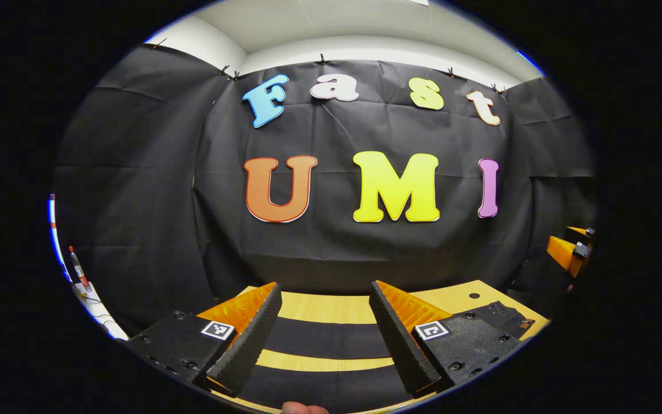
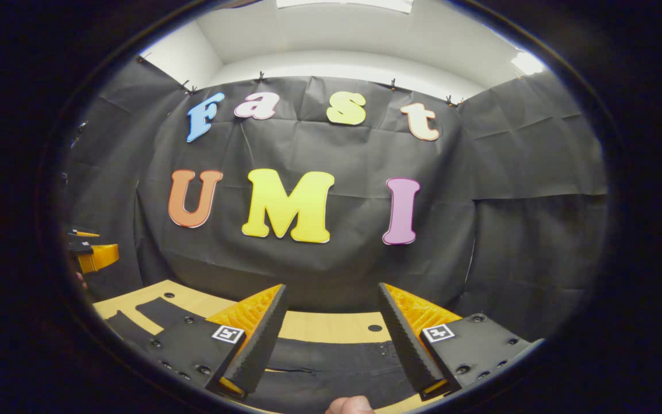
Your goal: Grasp the waist and the cuffs of the jeans and fold them to make the two legs overlap; first hold the waist and fold one-third of the jeans toward the cuffs, then hold the cuffs and fold the remaining one-third in the same direction to finish folding.
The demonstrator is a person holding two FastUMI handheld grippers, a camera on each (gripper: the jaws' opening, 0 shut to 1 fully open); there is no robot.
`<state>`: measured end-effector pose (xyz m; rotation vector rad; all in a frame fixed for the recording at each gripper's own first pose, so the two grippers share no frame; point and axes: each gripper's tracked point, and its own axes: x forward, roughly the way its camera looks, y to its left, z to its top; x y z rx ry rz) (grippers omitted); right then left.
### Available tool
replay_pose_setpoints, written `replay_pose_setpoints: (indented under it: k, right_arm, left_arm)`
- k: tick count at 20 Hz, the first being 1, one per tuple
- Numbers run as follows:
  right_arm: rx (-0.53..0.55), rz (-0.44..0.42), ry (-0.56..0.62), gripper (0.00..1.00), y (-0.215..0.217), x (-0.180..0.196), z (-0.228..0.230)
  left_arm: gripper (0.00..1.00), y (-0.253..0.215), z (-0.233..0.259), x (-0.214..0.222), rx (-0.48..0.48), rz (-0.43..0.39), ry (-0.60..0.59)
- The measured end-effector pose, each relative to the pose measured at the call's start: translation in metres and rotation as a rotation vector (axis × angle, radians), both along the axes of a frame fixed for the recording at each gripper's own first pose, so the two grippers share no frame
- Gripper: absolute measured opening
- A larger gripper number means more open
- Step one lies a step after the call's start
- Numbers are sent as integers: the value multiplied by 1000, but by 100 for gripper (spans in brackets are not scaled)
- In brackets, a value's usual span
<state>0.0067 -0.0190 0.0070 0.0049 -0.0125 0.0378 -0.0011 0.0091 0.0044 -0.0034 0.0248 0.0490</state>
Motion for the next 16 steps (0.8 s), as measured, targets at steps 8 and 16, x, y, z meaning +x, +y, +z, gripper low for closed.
replay_pose_setpoints:
  k: [8,16]
  right_arm:
    - [13,6,7,94,8,22,-2]
    - [6,3,64,94,-7,25,-25]
  left_arm:
    - [98,5,-8,0,-3,10,17]
    - [98,14,-31,7,-45,22,73]
